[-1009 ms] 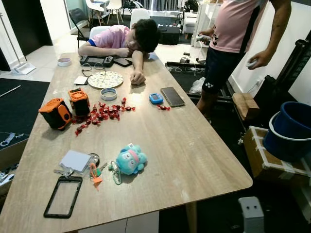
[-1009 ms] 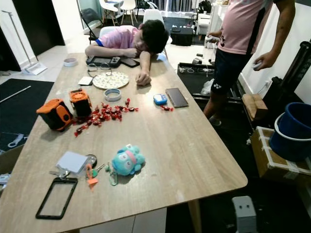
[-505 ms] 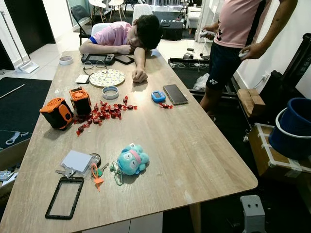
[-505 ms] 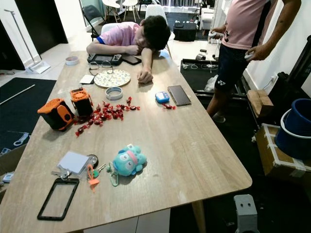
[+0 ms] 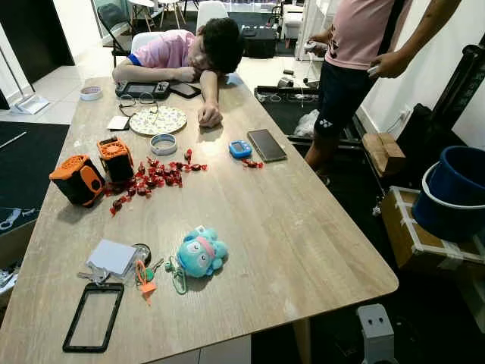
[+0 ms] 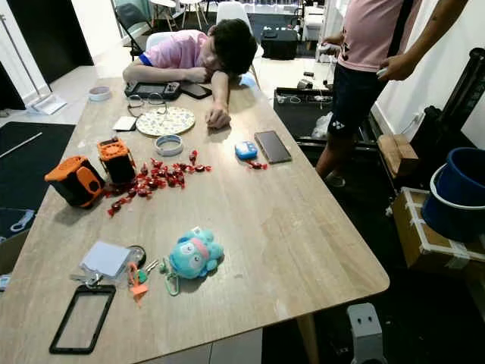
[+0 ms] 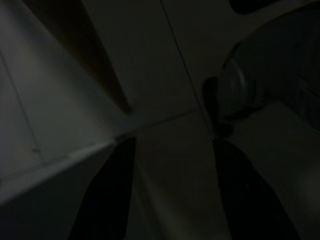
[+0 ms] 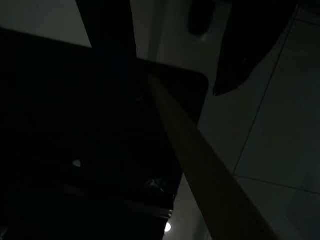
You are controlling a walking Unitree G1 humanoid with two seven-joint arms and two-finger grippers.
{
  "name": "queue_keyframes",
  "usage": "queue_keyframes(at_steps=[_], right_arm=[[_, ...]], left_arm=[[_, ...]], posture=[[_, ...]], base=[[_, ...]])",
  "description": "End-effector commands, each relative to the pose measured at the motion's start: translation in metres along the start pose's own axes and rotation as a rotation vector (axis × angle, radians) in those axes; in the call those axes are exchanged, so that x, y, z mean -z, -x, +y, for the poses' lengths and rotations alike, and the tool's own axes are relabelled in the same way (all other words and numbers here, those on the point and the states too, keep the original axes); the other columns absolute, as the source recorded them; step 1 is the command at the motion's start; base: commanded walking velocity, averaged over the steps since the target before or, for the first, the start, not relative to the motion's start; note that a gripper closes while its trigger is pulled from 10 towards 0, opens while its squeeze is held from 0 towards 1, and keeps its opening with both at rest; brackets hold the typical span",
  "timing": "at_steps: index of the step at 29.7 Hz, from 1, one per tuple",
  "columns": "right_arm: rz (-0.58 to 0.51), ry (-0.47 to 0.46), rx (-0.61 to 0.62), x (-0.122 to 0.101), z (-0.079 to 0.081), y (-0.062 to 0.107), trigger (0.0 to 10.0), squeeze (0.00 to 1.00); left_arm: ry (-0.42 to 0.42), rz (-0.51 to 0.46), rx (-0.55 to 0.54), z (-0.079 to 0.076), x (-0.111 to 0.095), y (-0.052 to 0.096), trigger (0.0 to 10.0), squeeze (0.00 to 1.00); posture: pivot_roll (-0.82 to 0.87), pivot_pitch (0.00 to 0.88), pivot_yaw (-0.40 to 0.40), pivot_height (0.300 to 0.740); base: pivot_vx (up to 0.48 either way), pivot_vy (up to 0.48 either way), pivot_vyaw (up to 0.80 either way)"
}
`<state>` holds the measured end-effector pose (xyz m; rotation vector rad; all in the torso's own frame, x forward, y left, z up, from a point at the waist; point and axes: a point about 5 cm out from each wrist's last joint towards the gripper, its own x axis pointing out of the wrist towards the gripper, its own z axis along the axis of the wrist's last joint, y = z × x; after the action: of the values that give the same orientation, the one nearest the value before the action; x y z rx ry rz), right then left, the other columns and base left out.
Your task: Hang keys on a hook
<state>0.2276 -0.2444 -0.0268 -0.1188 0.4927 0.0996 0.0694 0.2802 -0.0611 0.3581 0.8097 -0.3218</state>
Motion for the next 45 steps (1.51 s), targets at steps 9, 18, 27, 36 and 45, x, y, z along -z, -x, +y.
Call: queue_keyframes(at_steps=[9, 18, 27, 36, 45], right_arm=[[-0.005, 0.016, -0.040, 0.003, 0.006, 0.002, 10.0, 0.00], [-0.012, 0.024, -0.051, 0.001, 0.005, 0.002, 10.0, 0.00], [-0.013, 0.022, -0.055, -0.001, 0.006, 0.000, 10.0, 0.00], [-0.016, 0.022, -0.057, -0.002, 0.007, -0.001, 10.0, 0.00], [-0.015, 0.022, -0.056, -0.003, 0.007, -0.002, 10.0, 0.00]], left_arm=[[-0.216, -0.045, 0.063, 0.016, 0.001, 0.040, 10.0, 0.00], [-0.334, 0.050, 0.105, 0.040, 0.020, 0.075, 10.0, 0.00], [-0.487, 0.173, 0.289, 0.054, 0.032, 0.110, 10.0, 0.00], [-0.470, 0.169, 0.445, 0.052, 0.027, 0.120, 10.0, 0.00], [-0.262, -0.028, 0.588, 0.053, -0.037, 0.121, 10.0, 0.00]], posture=[[0.22, 0.162, -0.007, 0.740], [0.23, 0.167, -0.005, 0.740], [0.25, 0.164, -0.005, 0.740], [0.25, 0.159, 0.000, 0.740], [0.24, 0.148, -0.003, 0.740]], base=[[0.000, 0.000, 0.00], [0.000, 0.000, 0.00], [0.000, 0.000, 0.00], [0.000, 0.000, 0.00], [0.000, 0.000, 0.00]])
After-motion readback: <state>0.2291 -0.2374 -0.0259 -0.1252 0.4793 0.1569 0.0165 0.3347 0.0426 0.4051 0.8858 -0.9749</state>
